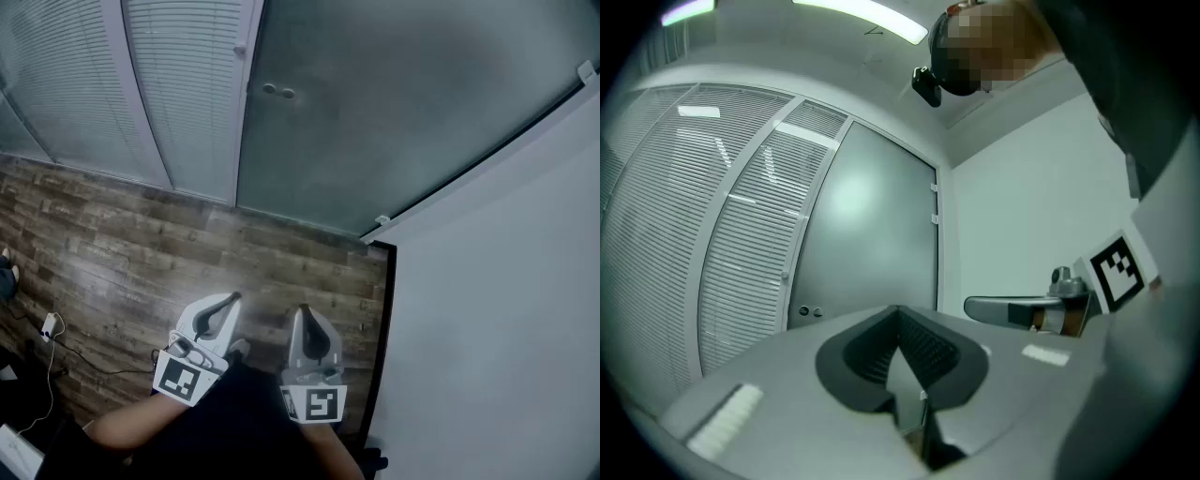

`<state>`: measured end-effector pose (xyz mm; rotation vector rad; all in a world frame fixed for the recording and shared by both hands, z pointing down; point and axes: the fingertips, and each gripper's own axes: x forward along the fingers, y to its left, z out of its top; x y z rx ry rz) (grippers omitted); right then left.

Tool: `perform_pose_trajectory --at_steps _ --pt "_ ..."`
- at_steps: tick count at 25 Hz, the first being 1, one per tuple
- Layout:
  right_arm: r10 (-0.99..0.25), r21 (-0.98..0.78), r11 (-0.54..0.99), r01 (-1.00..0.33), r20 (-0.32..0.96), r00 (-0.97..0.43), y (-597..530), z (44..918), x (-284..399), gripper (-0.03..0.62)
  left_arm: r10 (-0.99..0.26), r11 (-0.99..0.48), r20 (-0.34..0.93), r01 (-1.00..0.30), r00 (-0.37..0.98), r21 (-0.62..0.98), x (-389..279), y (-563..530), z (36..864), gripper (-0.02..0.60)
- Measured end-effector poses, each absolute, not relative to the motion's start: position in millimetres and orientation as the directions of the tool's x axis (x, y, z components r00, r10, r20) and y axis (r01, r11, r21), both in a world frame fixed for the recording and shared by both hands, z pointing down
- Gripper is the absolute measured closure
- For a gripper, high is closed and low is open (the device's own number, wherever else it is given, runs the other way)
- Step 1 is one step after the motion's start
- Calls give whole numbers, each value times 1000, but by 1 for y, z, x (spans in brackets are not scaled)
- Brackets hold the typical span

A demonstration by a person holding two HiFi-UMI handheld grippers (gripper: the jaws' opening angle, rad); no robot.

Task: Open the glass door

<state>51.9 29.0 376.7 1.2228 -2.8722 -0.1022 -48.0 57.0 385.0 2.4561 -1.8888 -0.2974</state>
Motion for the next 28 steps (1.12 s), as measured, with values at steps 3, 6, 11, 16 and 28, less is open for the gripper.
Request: perform_pose_trajectory --at_steps 3,6,11,16,28 --pt "-710 53 703 -709 -6 -704 35 378 51 594 -963 -252 -133 -957 234 142 -50 63 385 581" --pt "-699 46 715 -698 29 -714 36 384 50 594 -952 -268 -192 -954 240 134 -55 69 380 581" --pt "-697 23 717 -697 48 -715 37 391 54 592 -956 -249 -197 -958 219 144 -63 73 380 581" --pt "-685 27 729 -684 7 -729 41 384 56 592 -965 -216 -185 -965 187 150 -68 76 387 581" --pt "-687 -11 726 -687 -5 -726 41 389 60 592 -977 -187 -130 -969 167 161 -75 69 393 581"
